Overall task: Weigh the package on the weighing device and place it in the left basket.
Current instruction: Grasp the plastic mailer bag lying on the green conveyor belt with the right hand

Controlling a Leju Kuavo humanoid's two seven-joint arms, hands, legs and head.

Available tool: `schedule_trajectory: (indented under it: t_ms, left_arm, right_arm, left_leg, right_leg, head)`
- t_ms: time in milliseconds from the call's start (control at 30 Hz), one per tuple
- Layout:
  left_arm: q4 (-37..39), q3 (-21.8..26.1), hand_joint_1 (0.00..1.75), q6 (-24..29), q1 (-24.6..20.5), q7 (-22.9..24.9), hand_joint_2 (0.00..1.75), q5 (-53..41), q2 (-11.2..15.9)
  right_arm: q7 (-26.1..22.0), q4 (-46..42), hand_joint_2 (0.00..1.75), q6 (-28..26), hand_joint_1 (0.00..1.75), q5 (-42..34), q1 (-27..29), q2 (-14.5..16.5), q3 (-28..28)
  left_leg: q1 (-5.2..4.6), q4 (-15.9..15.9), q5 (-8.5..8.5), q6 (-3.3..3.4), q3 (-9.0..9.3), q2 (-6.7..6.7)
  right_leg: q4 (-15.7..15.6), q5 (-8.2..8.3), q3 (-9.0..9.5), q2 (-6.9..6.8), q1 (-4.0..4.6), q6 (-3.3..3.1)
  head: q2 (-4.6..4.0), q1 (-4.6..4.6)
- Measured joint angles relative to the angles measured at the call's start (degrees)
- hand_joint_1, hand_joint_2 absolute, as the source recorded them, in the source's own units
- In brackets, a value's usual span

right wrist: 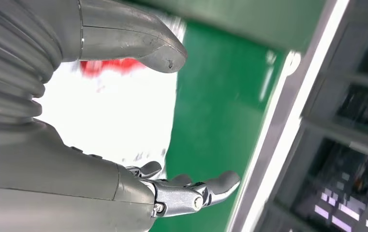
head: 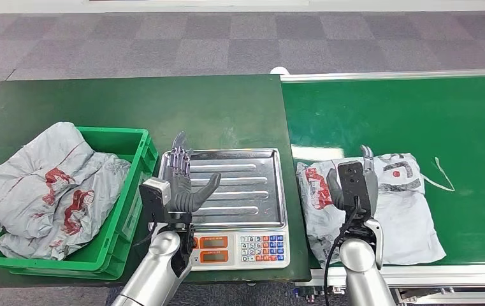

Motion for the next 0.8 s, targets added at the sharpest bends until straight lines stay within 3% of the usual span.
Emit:
schedule_trajectory:
  t_ms: [267,433,800]
  left_arm:
    - [-1.1,0.4,0.00,0.0,0.9,-0.3,1.75,0.2,0.9]
    - [-1.5,0.6,0.00,0.0,1.3,-0.6,1.75,0.2,1.1]
    - [-1.9,0.7,0.00,0.0,1.6,-0.7,1.75,0.2,1.3]
  right_arm:
    - [1.3,2.6,1.75,-4.8,0.00,3.3,1.7,-3.1,-0.5]
    - [4.0,5.3,1.75,-4.2,0.00,3.7,2.0,-3.7,-1.3]
    - [4.8,12.1,1.75,-4.7,0.00,4.3,1.0,-4.5,-3.0]
  left_leg:
    - [0.00,0.0,-0.01,0.00,0.00,0.01]
    - [0.00,0.0,-0.01,0.00,0.00,0.01]
    - [-0.01,0.0,-0.01,0.01,-0.01,0.00]
  right_leg:
    - [0.0,-0.01,-0.02,0.00,0.00,0.00]
    - [0.0,-0.02,-0.02,0.00,0.01,0.01]
    - [0.0,-0.01,-0.01,-0.01,-0.01,0.02]
  head:
    - [0.00,-0.01]
    - [0.00,0.00]
    - [0.00,0.01]
